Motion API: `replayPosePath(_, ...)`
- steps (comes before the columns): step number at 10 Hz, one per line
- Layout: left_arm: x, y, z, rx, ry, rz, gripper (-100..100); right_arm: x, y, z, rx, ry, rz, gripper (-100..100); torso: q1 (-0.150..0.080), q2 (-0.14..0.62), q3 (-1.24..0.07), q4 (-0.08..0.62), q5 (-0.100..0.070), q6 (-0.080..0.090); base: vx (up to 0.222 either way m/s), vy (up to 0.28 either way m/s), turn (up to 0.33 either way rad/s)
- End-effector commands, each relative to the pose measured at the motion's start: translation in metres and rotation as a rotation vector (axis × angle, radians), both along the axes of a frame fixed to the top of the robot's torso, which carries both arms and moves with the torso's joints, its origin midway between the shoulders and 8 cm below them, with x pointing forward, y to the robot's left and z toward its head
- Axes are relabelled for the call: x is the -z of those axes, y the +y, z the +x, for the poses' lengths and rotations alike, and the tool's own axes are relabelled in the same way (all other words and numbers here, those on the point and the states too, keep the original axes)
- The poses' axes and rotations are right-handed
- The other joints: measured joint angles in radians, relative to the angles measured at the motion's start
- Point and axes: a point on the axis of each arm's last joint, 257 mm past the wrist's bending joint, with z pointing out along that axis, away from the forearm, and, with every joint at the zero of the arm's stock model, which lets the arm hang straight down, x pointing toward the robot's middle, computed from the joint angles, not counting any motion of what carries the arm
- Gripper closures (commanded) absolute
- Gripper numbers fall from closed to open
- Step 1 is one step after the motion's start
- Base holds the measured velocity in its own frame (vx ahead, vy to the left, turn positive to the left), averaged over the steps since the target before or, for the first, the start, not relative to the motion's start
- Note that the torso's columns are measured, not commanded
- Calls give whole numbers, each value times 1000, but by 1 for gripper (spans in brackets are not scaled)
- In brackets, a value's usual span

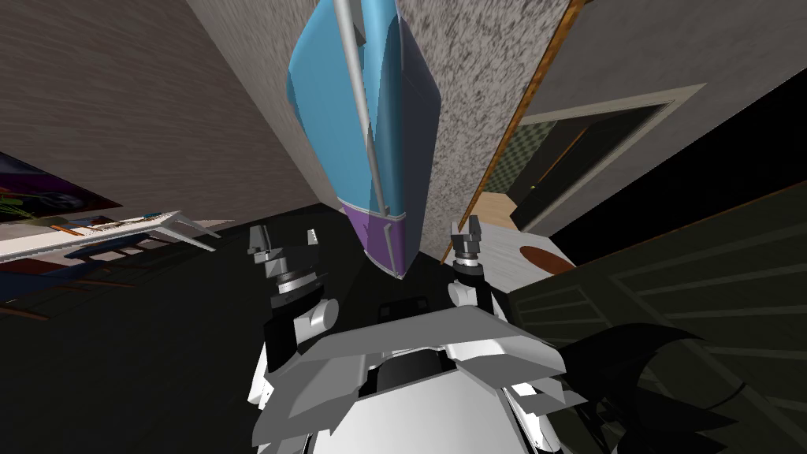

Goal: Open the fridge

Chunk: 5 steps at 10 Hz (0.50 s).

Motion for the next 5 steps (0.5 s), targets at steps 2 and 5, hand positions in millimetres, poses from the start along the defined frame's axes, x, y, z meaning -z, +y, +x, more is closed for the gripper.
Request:
replayPosePath(2, 0, 0, 0, 0, 0, 0, 0, 0, 0, 0, 0, 0, 0, 0, 0, 104, -209, 105, 0, 0, 0, 0, 0)
replayPosePath(5, 0, 0, 0, 0, 0, 0, 0, 0, 0, 0, 0, 0, 0, 0, 0, 322, -644, 322, 0, 0, 0, 0, 0)
